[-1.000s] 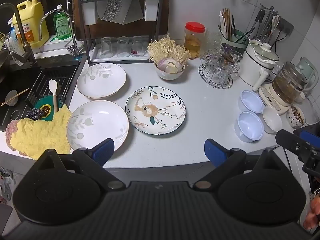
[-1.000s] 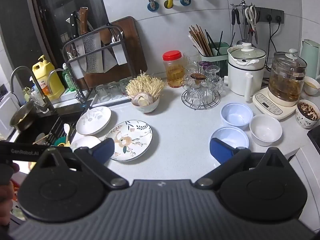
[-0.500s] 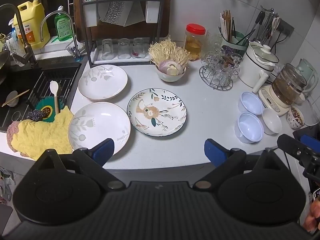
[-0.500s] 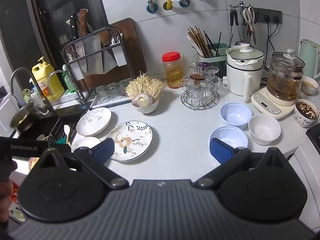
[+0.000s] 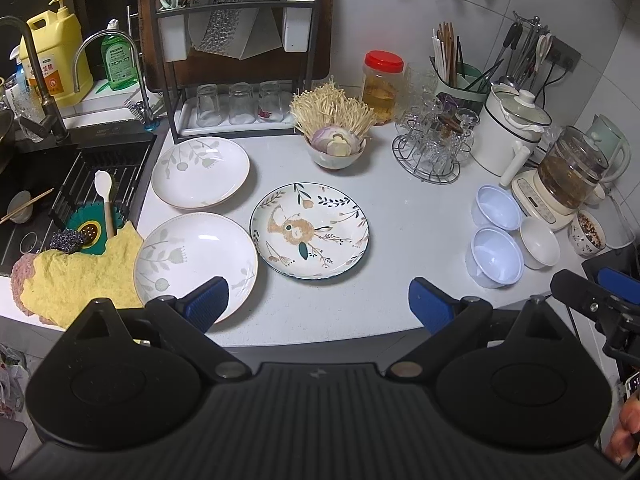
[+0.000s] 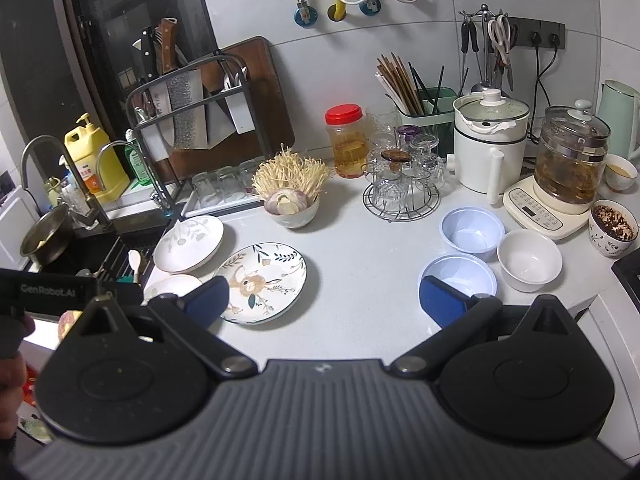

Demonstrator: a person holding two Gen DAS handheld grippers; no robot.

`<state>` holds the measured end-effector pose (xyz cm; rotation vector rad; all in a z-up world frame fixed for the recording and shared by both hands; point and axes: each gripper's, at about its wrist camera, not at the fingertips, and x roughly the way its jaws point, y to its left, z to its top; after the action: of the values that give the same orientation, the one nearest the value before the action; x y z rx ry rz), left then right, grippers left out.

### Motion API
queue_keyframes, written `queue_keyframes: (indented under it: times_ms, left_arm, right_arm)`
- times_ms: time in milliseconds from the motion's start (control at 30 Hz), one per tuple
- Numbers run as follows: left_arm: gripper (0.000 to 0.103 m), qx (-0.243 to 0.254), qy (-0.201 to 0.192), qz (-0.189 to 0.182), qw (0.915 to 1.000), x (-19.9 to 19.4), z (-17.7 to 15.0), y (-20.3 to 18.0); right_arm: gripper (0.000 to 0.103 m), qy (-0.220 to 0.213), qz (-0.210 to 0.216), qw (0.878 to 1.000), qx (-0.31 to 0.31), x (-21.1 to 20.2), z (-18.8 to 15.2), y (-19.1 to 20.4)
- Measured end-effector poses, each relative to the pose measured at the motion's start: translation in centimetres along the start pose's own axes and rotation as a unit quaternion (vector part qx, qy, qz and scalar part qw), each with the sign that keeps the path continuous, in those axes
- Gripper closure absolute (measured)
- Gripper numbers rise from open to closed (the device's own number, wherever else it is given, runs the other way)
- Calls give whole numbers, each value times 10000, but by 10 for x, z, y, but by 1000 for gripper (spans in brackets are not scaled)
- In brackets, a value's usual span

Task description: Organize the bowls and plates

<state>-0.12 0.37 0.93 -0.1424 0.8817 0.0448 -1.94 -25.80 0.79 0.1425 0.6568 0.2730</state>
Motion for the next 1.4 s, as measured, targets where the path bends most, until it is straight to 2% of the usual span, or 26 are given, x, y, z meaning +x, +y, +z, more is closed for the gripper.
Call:
queue_keyframes:
  times_ms: [533, 1400]
  left_arm:
    - [5, 102, -21, -64, 9999, 0, 3, -2]
    - [5, -7, -105, -276, 9996, -2, 1, 3]
  right_arm:
    - [0, 15, 2, 10000, 29, 0, -2, 2]
    - [0, 49, -29, 9999, 83, 2, -2, 3]
